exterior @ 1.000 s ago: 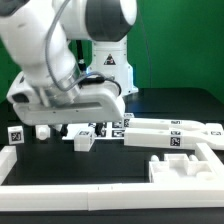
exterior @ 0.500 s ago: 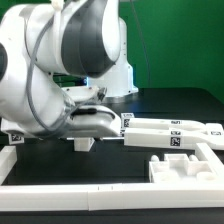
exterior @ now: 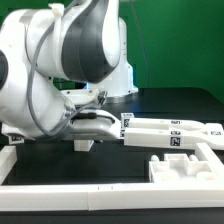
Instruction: Assemble chair
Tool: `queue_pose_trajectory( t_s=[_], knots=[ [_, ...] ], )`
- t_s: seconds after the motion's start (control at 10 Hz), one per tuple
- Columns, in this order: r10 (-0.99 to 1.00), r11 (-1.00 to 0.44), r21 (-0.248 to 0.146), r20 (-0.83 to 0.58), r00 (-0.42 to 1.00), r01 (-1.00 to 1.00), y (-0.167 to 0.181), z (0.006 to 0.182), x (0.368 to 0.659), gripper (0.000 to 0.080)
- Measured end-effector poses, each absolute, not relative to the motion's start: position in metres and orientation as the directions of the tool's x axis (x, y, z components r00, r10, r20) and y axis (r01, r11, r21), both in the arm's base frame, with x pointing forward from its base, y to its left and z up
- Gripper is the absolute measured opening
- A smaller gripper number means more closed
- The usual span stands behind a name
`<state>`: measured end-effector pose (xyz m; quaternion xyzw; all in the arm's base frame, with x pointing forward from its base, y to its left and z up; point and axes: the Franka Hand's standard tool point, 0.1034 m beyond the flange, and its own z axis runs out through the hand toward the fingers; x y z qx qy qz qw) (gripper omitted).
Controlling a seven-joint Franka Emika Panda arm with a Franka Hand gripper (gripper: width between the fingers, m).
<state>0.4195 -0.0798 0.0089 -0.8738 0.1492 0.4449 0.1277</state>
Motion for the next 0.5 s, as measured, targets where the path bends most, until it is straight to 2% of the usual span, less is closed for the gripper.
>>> queue_pose_trajectory(
  t_s=[0.1,0.2,0.3,0.4,0.5],
  knots=[
    [-0.159,-0.920,-0.074,-0.826,0.541,-0.385,-0.0779,0.0084,0.4163,0.0639],
    [-0.160,-0.920,-0.075,-0.825,0.542,-0.385,-0.0786,0.0083,0.4166,0.0639],
    [-0.160,-0.920,-0.074,-0.825,0.542,-0.386,-0.0787,0.0082,0.4164,0.0442],
    [-0.160,-0.920,-0.074,-0.825,0.541,-0.386,-0.0787,0.0080,0.4162,0.0281],
    [-0.161,-0.920,-0.074,-0.825,0.542,-0.386,-0.0787,0.0079,0.4164,0.0281]
  ],
)
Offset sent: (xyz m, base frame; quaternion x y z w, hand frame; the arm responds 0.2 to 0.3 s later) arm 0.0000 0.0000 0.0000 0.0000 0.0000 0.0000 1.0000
